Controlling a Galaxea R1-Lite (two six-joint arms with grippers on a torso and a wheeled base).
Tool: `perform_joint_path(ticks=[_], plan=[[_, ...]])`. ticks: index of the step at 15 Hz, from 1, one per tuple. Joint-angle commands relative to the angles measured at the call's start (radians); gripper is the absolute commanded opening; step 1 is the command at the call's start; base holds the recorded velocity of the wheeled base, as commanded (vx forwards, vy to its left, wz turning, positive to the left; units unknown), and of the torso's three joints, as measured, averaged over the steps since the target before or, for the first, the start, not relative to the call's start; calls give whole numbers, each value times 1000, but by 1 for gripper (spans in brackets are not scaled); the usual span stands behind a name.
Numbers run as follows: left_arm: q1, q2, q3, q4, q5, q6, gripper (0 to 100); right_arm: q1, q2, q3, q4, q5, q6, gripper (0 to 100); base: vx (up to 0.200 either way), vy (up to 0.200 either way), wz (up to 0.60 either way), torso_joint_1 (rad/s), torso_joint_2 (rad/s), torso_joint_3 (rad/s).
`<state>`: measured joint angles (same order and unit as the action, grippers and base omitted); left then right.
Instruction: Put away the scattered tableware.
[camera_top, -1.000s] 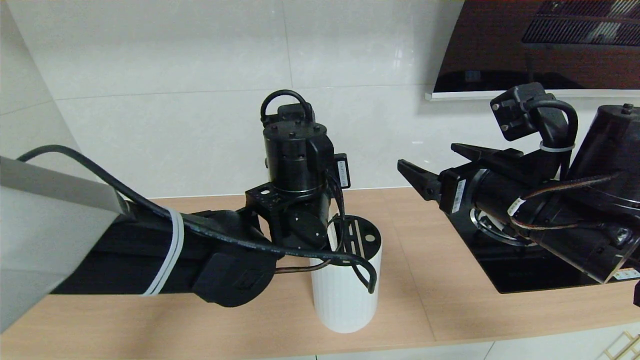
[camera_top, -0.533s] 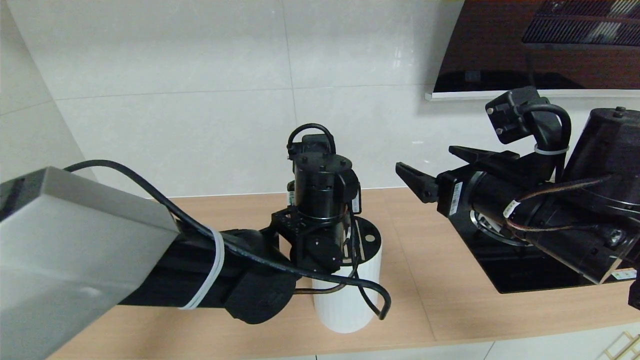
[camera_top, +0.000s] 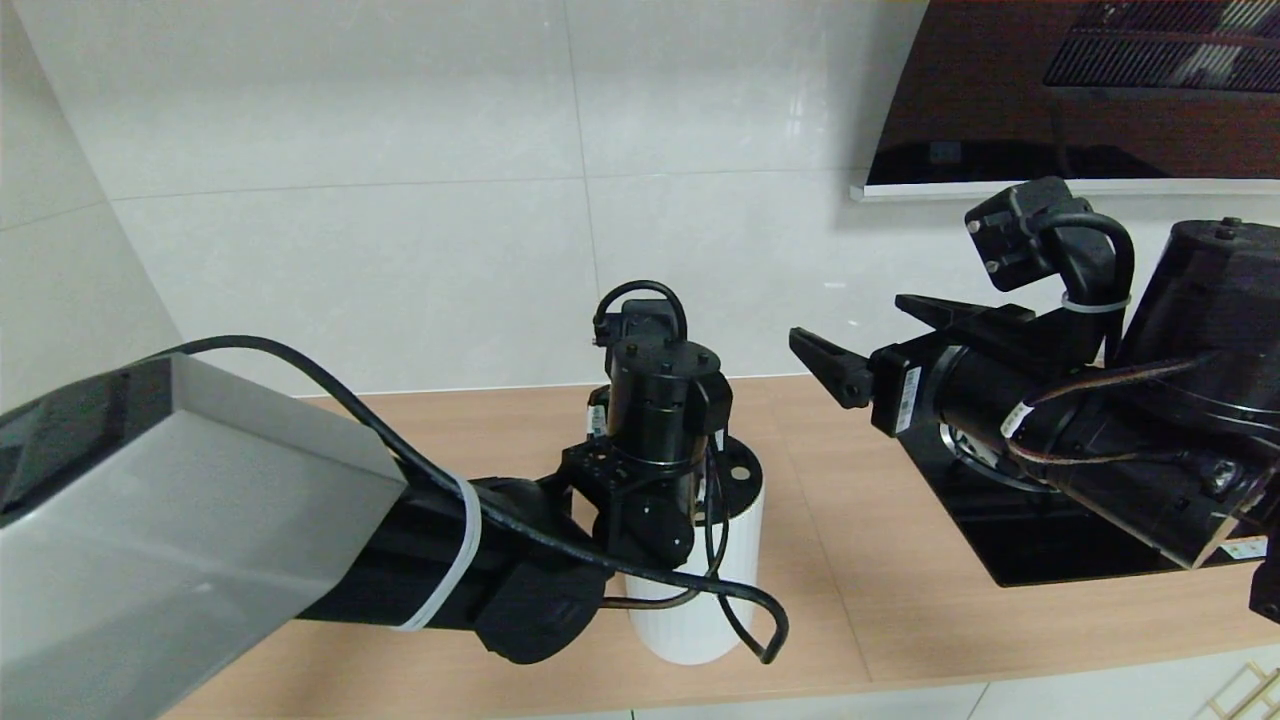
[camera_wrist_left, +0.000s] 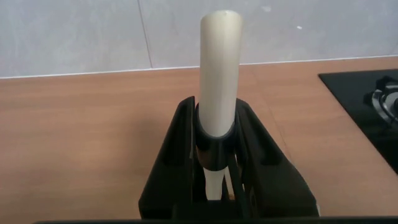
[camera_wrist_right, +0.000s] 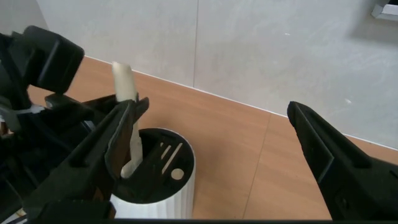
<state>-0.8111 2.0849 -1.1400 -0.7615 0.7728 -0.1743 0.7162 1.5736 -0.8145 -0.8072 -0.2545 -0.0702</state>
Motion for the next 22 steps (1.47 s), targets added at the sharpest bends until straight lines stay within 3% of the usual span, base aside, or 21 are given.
perform_joint_path(ticks=[1, 10, 12, 13, 15, 16, 18, 19, 20, 22], plan=[[0, 1, 0, -2, 0, -1, 100, 0, 3, 0, 0, 0, 0, 100, 0, 0, 0, 0, 0, 0], [0, -16, 0, -9, 2, -1, 100, 2, 9, 3, -3, 0, -11, 100, 0, 0, 0, 0, 0, 0], [30, -229, 55, -7, -17, -1, 100, -6, 2, 3, -12, 0, -6, 100, 0, 0, 0, 0, 0, 0], [56, -321, 97, -7, -50, -1, 100, -26, -9, 6, -12, 1, -5, 100, 0, 0, 0, 0, 0, 0], [104, -509, 220, -1, -179, -1, 100, -64, -43, 21, -13, 4, -2, 100, 0, 0, 0, 0, 0, 0], [162, -692, 344, 10, -337, -1, 100, -119, -72, 70, -18, 4, 7, 100, 0, 0, 0, 0, 0, 0], [260, -934, 487, 59, -494, 1, 100, -172, -170, 153, -49, 1, 15, 100, 0, 0, 0, 0, 0, 0], [311, -1054, 546, 111, -535, 1, 100, -207, -267, 253, -55, 7, 17, 100, 0, 0, 0, 0, 0, 0], [325, -1094, 563, 131, -540, 1, 100, -213, -305, 291, -53, 9, 17, 100, 0, 0, 0, 0, 0, 0], [357, -1385, 634, 372, -541, 2, 100, -261, -589, 495, -29, 9, 15, 100, 0, 0, 0, 0, 0, 0]])
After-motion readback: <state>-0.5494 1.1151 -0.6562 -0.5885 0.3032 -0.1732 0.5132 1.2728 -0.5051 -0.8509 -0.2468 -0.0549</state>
